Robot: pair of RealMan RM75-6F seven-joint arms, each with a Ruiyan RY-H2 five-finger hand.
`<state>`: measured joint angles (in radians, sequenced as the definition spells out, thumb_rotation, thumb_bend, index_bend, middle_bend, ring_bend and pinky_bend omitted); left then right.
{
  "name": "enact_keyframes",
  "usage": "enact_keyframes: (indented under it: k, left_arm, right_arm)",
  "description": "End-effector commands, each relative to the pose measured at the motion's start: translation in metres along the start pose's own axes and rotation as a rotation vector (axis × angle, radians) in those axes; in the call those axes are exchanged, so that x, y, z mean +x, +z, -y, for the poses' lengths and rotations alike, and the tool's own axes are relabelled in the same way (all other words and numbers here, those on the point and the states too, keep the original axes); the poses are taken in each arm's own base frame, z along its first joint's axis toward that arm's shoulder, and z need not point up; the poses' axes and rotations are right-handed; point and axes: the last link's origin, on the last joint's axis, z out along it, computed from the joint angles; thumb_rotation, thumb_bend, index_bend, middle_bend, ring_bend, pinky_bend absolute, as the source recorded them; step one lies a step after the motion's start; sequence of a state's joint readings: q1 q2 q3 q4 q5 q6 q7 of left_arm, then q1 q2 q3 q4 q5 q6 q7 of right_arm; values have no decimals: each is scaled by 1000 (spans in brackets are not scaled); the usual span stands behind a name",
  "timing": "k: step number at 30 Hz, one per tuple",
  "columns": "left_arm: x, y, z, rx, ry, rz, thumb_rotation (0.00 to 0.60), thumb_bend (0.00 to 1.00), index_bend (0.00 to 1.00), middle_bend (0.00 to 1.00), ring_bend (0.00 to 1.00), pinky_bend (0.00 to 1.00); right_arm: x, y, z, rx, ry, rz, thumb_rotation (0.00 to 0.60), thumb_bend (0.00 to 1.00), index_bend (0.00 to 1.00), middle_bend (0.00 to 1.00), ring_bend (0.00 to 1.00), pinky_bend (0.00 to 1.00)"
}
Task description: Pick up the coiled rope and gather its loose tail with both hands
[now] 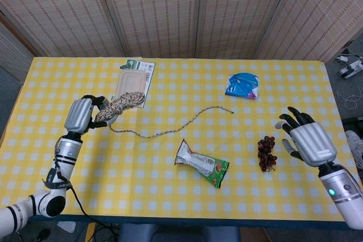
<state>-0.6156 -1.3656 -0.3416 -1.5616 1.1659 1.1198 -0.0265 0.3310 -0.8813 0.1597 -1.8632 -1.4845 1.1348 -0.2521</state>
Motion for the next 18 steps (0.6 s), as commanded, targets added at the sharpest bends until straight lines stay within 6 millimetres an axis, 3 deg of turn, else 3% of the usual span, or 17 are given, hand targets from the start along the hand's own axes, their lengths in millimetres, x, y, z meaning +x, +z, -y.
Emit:
enact_keyframes:
  k: [1, 9, 18]
  left_arm:
    - [7, -3, -7, -19, -1, -10, 424, 260, 721, 711, 531, 306]
    - [9, -8, -17, -33, 4, -5, 424, 260, 721, 711, 532, 306]
    - [10, -13, -24, -41, 12, -2, 442, 260, 722, 712, 531, 306]
  right_arm:
    - [0, 45, 19, 67, -18, 35, 600, 411, 364, 248, 92, 232]
    - [-8, 112, 64, 188, -99, 56, 600, 416, 375, 249, 92, 232]
    - [-24, 166, 112, 264, -183, 51, 600, 382, 403, 253, 92, 232]
